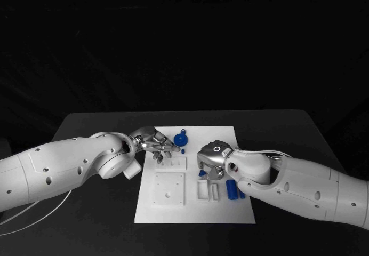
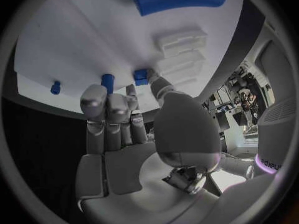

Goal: Assemble the parts on the task board

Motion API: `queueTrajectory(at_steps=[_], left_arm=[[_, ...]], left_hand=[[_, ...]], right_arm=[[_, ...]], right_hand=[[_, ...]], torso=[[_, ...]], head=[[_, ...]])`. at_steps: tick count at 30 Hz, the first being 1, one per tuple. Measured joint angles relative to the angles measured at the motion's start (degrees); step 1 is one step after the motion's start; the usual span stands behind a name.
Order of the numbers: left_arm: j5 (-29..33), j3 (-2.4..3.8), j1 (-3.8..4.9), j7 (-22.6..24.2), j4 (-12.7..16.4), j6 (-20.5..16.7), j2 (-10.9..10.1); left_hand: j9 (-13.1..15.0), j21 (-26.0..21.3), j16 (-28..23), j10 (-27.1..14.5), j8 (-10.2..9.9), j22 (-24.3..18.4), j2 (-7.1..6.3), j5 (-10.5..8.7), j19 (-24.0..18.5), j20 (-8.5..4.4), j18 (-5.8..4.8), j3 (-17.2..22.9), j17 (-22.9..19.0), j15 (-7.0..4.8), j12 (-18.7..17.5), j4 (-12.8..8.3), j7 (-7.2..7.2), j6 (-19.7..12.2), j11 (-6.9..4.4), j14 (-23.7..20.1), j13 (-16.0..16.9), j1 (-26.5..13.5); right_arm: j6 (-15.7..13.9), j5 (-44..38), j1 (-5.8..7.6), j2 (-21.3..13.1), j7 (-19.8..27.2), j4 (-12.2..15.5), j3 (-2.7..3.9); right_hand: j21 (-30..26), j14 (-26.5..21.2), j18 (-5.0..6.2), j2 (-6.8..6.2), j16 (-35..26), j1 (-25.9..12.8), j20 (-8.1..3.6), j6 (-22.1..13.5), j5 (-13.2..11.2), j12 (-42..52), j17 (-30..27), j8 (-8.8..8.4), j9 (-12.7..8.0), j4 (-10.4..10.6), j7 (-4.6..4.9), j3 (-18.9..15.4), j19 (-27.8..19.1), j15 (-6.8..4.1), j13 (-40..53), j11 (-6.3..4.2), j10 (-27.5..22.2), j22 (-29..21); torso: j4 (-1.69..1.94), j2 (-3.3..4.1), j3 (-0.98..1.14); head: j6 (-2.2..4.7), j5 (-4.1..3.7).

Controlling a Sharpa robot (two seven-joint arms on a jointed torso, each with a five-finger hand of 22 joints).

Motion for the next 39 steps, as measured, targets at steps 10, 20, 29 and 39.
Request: queueTrajectory(at_steps=[10, 20, 29, 39], left_arm=[[-0.1, -0.01, 0.0, 0.0, -0.06, 0.03, 0.08], [-0.18, -0.01, -0.01, 0.0, -0.12, 0.04, 0.11], [-0.23, -0.01, -0.01, 0.0, -0.14, 0.04, 0.2], [-0.27, -0.01, -0.01, 0.0, -0.14, 0.04, 0.23]], left_hand=[[-0.06, 0.0, 0.0, 0.0, 0.0, -0.01, 0.0, 0.0, 0.0, 0.0, 0.0, 0.0, 0.0, 0.0, 0.0, 0.0, 0.0, 0.0, 0.0, 0.0, -0.01, 0.0], [-0.06, 0.0, 0.0, 0.0, 0.0, -0.01, 0.0, 0.0, 0.0, 0.0, 0.0, 0.0, 0.0, 0.0, 0.0, 0.0, -0.17, -0.16, 0.0, 0.0, -0.01, 0.0], [-0.06, 0.0, 0.0, 0.0, 0.0, 0.03, 0.0, 0.0, 0.0, 0.0, 0.0, 0.0, 0.0, 0.0, 0.0, 0.0, 0.04, -0.37, 0.0, 0.0, -0.02, 0.0], [-0.11, -0.23, 0.0, -0.21, 0.0, 0.03, 0.0, 0.0, 0.21, 0.21, 0.0, 0.0, 0.0, 0.0, 0.0, 0.0, 0.04, -0.37, 0.21, 0.0, -0.02, 0.0]], right_arm=[[-0.55, -0.09, -0.35, 1.28, -0.06, -0.47, -0.02], [-1.49, -0.06, -0.55, 2.2, -0.34, -1.2, 0.01], [-2.93, 0.0, -0.63, 4.12, -0.71, -3.02, -0.01], [-4.53, 0.46, -0.78, 5.09, -0.78, -4.43, 0.06]], right_hand=[[0.63, 0.0, -0.6, 1.0, 0.0, 0.22, -0.11, 1.0, -0.44, 0.28, 0.0, -0.38, -0.11, -4.27, -0.01, 10.74, 0.14, 0.01, 0.61, -0.33, 0.33, 0.0], [1.47, 0.2, -0.91, 2.98, 0.0, -1.73, -0.21, 2.56, -0.65, 1.07, 0.06, -0.57, -0.21, -5.52, 0.1, 13.76, 0.44, -0.19, 1.51, -0.92, 1.75, -0.01], [0.45, 0.19, -0.85, 3.34, -0.51, -2.1, -0.65, 1.1, -0.64, -0.01, -0.32, -0.39, -0.22, -6.53, 0.22, 14.81, 0.41, -0.19, 0.85, -0.41, 1.0, -0.01], [-1.78, -0.32, 0.37, 1.87, -1.34, -2.38, -0.2, -4.08, 1.02, -0.88, -0.85, -0.08, 0.2, -5.62, 1.51, 13.71, -0.21, 0.31, -0.44, 0.31, -0.74, -0.02]], torso=[[0.07, 0.0, -0.07], [0.08, -0.01, -0.12], [0.03, -0.02, -0.13], [0.04, -0.02, -0.07]], head=[[-0.01, 0.05], [-0.1, 0.27], [0.01, 0.24], [-0.19, 0.47]])
